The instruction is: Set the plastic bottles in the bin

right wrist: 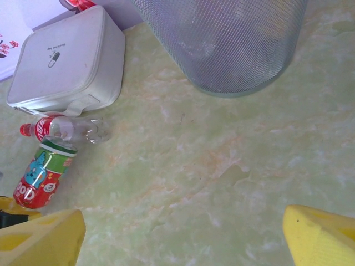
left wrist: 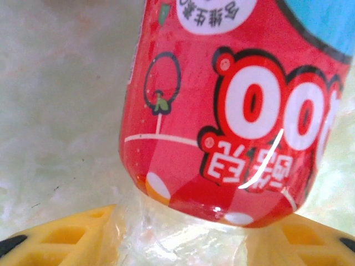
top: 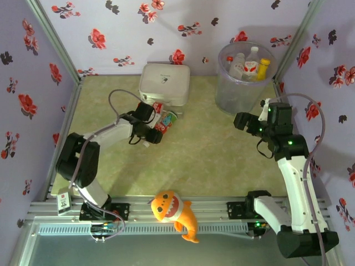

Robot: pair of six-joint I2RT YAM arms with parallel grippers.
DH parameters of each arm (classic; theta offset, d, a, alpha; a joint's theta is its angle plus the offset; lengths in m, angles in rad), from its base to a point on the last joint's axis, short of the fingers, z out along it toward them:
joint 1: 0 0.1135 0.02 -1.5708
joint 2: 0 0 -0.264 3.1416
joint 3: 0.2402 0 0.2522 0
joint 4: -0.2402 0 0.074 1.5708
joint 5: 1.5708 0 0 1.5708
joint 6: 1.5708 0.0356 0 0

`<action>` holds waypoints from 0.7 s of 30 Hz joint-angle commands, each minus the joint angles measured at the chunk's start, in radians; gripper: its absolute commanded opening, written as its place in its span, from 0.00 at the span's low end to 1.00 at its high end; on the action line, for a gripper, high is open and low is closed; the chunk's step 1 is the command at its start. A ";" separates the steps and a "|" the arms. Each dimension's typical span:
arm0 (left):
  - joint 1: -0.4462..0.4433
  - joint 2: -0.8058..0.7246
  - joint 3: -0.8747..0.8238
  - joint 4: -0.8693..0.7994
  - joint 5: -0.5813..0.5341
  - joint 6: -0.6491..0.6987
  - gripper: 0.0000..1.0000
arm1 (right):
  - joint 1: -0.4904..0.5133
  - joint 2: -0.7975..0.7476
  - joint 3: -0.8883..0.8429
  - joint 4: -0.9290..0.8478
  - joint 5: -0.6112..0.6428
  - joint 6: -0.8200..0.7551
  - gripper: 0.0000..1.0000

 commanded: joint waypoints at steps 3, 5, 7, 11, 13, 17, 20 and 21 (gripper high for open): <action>-0.026 -0.096 -0.086 0.196 0.069 -0.155 0.19 | 0.008 0.002 -0.060 0.139 -0.111 0.102 0.92; -0.032 -0.106 -0.106 0.262 0.098 -0.213 0.14 | 0.018 0.009 -0.100 0.231 -0.164 0.167 0.92; -0.044 -0.115 -0.117 0.315 0.124 -0.260 0.11 | 0.058 0.020 -0.141 0.349 -0.193 0.244 0.91; -0.085 -0.149 -0.150 0.424 0.163 -0.339 0.09 | 0.182 0.068 -0.197 0.517 -0.161 0.334 0.90; -0.102 -0.163 -0.171 0.474 0.183 -0.376 0.08 | 0.231 0.102 -0.236 0.629 -0.162 0.390 0.90; -0.138 -0.169 -0.190 0.518 0.201 -0.412 0.08 | 0.301 0.188 -0.277 0.798 -0.184 0.466 0.90; -0.160 -0.169 -0.193 0.517 0.201 -0.412 0.08 | 0.347 0.259 -0.275 0.856 -0.181 0.470 0.90; -0.167 -0.167 -0.193 0.517 0.203 -0.410 0.08 | 0.361 0.283 -0.274 0.879 -0.181 0.474 0.90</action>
